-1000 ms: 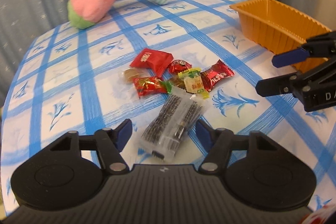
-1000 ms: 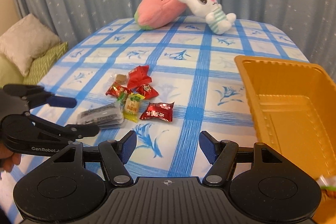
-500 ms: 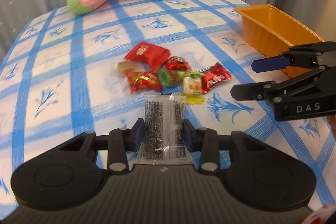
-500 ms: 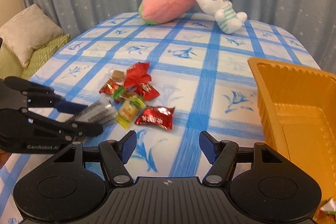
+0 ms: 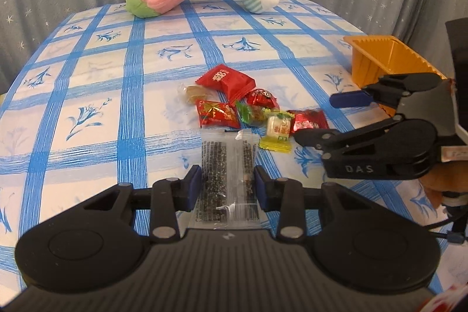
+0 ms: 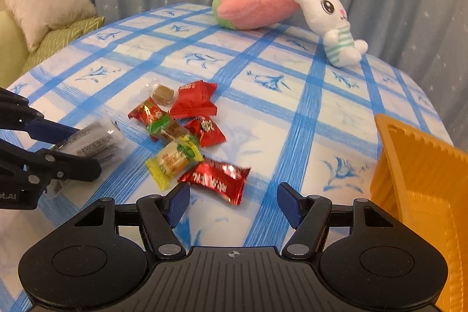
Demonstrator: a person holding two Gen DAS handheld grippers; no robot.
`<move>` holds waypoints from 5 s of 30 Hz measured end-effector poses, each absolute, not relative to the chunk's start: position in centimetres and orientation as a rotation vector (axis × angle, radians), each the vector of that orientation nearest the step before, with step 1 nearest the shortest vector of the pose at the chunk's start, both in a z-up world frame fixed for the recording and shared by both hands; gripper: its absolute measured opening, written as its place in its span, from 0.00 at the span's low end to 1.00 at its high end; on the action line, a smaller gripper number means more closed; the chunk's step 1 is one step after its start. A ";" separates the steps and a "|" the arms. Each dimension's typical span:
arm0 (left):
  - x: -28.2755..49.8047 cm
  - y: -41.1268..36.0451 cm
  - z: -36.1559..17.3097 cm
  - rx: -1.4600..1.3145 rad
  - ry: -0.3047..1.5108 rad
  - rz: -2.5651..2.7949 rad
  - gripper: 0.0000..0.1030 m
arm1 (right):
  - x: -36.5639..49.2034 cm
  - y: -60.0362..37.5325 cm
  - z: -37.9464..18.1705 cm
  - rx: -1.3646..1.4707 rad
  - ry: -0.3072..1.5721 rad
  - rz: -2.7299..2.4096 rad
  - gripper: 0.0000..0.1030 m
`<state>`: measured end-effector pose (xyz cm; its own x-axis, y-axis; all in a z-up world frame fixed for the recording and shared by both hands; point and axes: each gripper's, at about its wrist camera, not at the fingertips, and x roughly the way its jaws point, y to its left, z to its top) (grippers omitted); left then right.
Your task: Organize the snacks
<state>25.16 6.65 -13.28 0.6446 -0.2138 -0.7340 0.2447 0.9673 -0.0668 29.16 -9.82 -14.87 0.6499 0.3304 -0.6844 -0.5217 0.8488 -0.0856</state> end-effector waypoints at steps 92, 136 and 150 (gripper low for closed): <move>13.0 -13.6 -1.8 -0.050 0.769 -0.304 0.34 | 10.9 -31.7 -1.6 0.107 0.655 0.078 0.24; 22.4 -17.1 -5.5 -0.099 0.786 -0.275 0.37 | 19.7 -37.0 -4.6 0.150 0.694 0.027 0.24; 21.2 -13.7 -5.7 -0.133 0.801 -0.218 0.41 | 20.7 -35.1 -4.3 0.170 0.694 0.087 0.24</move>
<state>21.22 -13.69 -5.75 0.6755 -0.2434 -0.6960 0.1433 0.9693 -0.1999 20.73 -35.14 -4.33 0.7660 0.1362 -0.6282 -0.0232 0.9825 0.1848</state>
